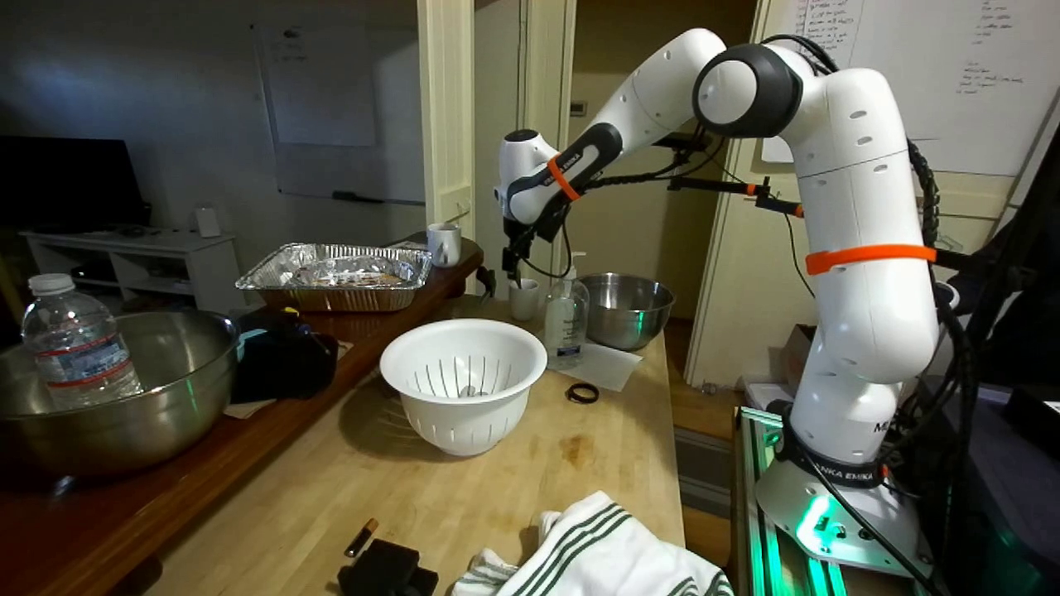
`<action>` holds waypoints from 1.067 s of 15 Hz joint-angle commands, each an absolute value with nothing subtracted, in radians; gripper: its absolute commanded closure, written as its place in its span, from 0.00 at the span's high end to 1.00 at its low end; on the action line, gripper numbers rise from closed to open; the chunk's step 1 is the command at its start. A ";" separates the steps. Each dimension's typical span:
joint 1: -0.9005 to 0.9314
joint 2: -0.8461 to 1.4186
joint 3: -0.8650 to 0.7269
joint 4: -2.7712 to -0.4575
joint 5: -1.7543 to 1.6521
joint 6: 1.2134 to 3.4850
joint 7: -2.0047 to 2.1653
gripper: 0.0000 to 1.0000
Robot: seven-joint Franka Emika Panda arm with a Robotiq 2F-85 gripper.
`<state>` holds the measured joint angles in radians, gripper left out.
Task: Put the spoon in the colander
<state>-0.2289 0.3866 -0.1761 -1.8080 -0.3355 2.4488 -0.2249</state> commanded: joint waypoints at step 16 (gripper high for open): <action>-0.221 0.496 -0.198 -1.638 -0.362 2.308 -0.273 1.00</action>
